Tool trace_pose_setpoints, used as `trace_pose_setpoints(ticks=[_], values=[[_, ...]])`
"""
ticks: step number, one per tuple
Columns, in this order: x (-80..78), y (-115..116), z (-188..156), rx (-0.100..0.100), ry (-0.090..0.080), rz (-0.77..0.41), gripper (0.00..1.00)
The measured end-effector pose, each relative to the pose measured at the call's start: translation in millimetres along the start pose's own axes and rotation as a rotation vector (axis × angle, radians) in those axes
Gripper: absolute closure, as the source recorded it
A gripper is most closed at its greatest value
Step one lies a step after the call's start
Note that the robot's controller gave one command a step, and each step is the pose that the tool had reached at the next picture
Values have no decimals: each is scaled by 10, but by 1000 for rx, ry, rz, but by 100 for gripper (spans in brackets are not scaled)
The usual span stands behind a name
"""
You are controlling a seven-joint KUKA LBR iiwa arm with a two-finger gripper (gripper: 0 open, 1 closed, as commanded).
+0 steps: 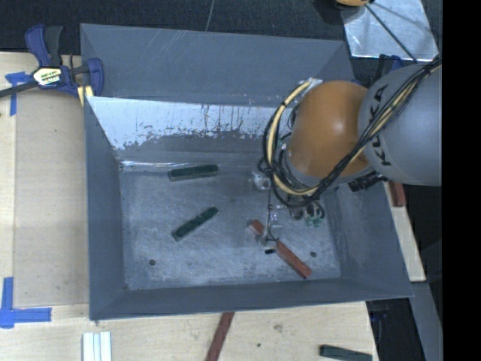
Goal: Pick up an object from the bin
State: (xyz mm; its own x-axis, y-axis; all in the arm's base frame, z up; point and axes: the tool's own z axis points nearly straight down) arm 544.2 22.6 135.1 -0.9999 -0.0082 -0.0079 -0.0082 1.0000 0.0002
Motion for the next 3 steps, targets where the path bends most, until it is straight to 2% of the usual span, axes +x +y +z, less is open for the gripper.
trace_pose_setpoints(ticks=[1,2,3], values=[[14,-371,347,0,4,-28,0],[-162,-509,357,2,5,-159,0],[594,-262,645,0,6,40,100]])
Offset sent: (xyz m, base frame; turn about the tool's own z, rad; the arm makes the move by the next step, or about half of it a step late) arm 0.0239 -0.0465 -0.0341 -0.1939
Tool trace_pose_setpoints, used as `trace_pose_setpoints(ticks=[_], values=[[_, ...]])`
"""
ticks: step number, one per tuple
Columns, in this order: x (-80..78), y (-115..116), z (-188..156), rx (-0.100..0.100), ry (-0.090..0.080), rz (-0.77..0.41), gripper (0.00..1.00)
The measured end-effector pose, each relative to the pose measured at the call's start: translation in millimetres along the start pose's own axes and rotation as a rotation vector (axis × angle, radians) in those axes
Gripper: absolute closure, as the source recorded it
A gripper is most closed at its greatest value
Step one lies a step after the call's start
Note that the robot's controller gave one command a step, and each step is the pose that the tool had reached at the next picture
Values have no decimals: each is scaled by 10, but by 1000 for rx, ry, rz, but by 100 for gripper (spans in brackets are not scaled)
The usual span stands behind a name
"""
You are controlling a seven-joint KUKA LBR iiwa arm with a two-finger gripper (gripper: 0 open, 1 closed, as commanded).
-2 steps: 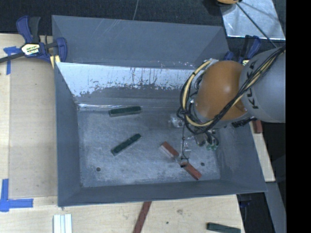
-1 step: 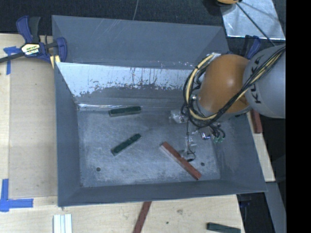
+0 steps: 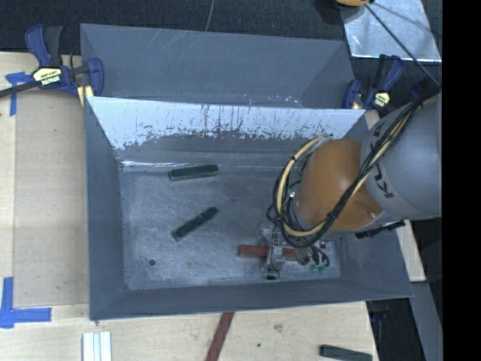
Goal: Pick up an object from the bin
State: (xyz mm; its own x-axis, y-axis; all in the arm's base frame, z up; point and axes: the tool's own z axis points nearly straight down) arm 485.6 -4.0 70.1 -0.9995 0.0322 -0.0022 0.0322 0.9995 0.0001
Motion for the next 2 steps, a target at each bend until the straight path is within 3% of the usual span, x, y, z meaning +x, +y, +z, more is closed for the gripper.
trace_pose_setpoints(ticks=[1,2], values=[[0,0,0,0,0,0,100],[-119,28,-1226,0,0,-11,100]])
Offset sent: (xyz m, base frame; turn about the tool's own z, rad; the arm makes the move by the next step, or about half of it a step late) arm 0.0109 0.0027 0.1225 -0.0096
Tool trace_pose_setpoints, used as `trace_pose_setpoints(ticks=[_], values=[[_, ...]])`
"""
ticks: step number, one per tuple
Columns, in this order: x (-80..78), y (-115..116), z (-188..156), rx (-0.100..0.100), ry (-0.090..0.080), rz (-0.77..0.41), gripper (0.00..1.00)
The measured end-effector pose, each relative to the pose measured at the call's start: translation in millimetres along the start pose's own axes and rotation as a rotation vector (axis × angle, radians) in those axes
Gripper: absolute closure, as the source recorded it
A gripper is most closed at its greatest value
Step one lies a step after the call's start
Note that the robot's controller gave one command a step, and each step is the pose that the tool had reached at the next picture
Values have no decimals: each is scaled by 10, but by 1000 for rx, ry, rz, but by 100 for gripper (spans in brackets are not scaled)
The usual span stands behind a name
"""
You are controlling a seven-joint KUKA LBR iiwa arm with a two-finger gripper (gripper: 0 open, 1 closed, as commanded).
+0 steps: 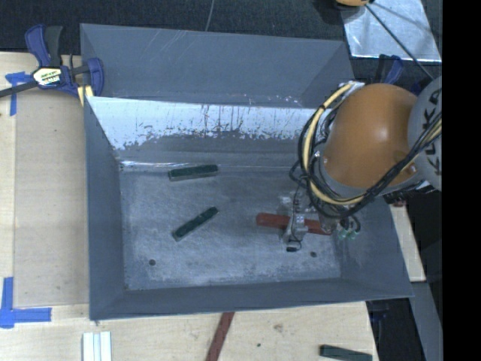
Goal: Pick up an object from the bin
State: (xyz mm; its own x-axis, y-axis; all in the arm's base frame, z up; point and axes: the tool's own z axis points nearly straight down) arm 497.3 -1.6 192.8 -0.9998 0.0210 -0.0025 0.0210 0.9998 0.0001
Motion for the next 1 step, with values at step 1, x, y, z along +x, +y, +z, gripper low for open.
trace_pose_setpoints(ticks=[1], values=[[0,0,0,0,0,0,100]])
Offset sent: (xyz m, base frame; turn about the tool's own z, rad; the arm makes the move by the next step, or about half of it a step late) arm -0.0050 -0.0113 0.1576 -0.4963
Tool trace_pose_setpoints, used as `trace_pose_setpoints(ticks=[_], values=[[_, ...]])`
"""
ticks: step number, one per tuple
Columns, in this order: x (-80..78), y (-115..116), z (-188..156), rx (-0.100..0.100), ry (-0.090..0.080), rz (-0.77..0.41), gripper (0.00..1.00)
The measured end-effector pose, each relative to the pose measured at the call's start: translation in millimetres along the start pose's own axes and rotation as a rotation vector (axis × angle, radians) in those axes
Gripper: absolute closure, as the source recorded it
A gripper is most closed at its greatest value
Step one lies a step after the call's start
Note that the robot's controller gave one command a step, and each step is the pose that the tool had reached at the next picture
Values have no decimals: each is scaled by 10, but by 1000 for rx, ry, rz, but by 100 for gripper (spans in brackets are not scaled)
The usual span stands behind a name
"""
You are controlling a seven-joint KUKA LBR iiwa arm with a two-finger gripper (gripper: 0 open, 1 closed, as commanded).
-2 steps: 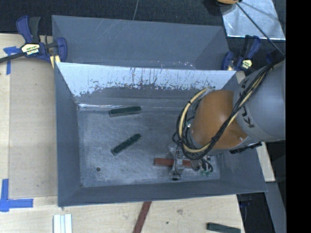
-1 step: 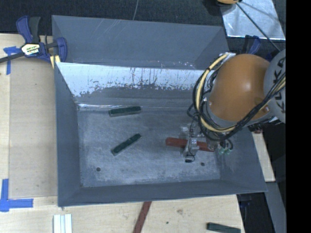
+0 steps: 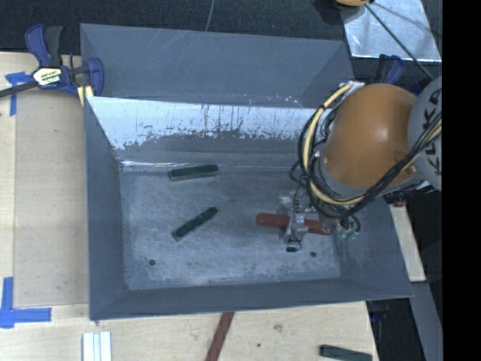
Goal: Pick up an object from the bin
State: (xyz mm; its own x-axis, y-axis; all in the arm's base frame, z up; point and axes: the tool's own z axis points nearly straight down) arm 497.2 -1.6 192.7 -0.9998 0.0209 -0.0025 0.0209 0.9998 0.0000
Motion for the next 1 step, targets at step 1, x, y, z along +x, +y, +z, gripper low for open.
trace_pose_setpoints(ticks=[1], values=[[32,-99,-1381,-1,0,-435,100]])
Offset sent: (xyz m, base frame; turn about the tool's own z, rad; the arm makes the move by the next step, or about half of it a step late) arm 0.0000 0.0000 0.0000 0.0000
